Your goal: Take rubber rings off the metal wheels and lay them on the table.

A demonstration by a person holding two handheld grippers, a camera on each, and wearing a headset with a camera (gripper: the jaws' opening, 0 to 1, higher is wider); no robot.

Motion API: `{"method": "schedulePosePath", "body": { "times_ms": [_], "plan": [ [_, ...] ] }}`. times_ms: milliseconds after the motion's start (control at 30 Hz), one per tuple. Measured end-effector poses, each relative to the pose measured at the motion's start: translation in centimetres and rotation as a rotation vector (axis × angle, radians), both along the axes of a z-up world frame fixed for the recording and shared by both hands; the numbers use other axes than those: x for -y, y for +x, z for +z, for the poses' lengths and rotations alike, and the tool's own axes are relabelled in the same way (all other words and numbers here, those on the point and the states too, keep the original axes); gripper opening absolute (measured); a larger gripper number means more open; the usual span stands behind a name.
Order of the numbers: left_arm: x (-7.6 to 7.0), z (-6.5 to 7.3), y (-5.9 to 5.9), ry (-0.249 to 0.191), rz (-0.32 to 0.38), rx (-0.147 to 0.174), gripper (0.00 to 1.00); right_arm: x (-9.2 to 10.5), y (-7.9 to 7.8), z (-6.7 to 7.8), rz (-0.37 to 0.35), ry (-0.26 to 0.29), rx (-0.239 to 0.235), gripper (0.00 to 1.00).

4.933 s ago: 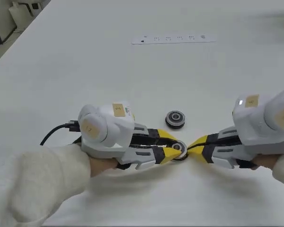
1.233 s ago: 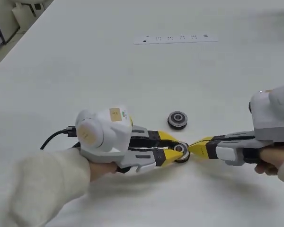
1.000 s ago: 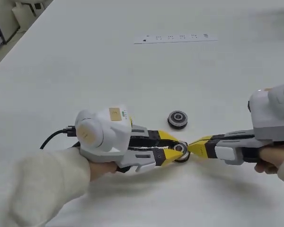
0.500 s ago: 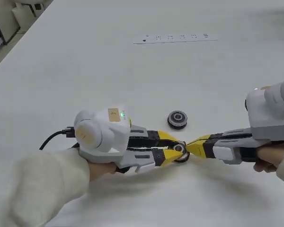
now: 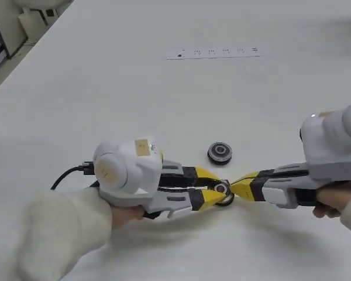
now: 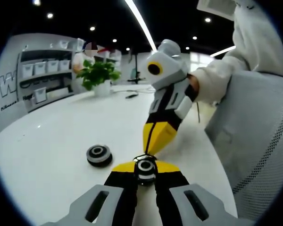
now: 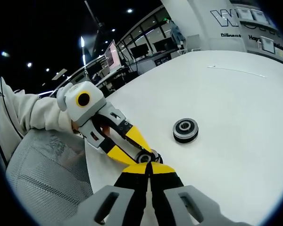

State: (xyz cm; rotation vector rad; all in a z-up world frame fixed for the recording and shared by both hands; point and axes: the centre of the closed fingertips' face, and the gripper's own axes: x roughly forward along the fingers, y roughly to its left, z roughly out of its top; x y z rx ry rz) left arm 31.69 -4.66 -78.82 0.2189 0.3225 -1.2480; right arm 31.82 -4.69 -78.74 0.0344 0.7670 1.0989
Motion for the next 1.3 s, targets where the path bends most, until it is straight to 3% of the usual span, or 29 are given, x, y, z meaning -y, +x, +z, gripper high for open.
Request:
{"method": "schedulePosePath", "body": {
  "times_ms": [100, 567, 633, 667, 700, 733, 767, 867, 1000, 1233, 1300],
  "plan": [
    [0.0, 0.0, 0.0, 0.003, 0.001, 0.001, 0.14, 0.0, 0.1, 0.0, -0.01, 0.013, -0.024, 0.0],
    [-0.1, -0.1, 0.0, 0.009, 0.007, 0.001, 0.14, -0.7, -0.2, 0.5, 0.009, 0.036, -0.034, 0.0],
    [-0.1, -0.1, 0.0, 0.008, 0.007, 0.001, 0.14, -1.1, -0.5, 1.0, 0.029, 0.068, -0.041, 0.0],
    [-0.1, -0.1, 0.0, 0.008, 0.007, 0.001, 0.14, -1.6, -0.3, 2.2, 0.009, 0.136, -0.047, 0.0],
    [-0.1, -0.1, 0.0, 0.008, 0.008, 0.001, 0.14, -1.2, -0.2, 1.9, 0.012, 0.099, -0.043, 0.0],
    [0.0, -0.1, 0.0, 0.009, 0.009, 0.001, 0.14, -0.7, 0.2, 1.2, 0.031, 0.028, 0.016, 0.0],
    [0.0, -0.1, 0.0, 0.01, 0.009, 0.003, 0.14, -0.7, 0.1, 1.0, 0.032, 0.019, 0.021, 0.0],
    [0.0, -0.1, 0.0, 0.02, 0.013, 0.018, 0.14, -1.1, -0.2, 1.4, 0.021, 0.069, -0.019, 0.0],
    [0.1, -0.1, -0.1, 0.053, 0.013, 0.04, 0.15, -1.0, -0.5, 1.1, 0.04, 0.037, -0.008, 0.0],
    [0.0, 0.0, -0.2, 0.099, 0.027, 0.003, 0.14, -0.6, -0.5, 0.7, 0.034, 0.01, -0.017, 0.0],
    [-0.1, 0.2, -0.4, 0.094, 0.018, -0.012, 0.16, -0.5, -0.6, 0.8, 0.042, 0.001, -0.009, 0.0]
  ]
}}
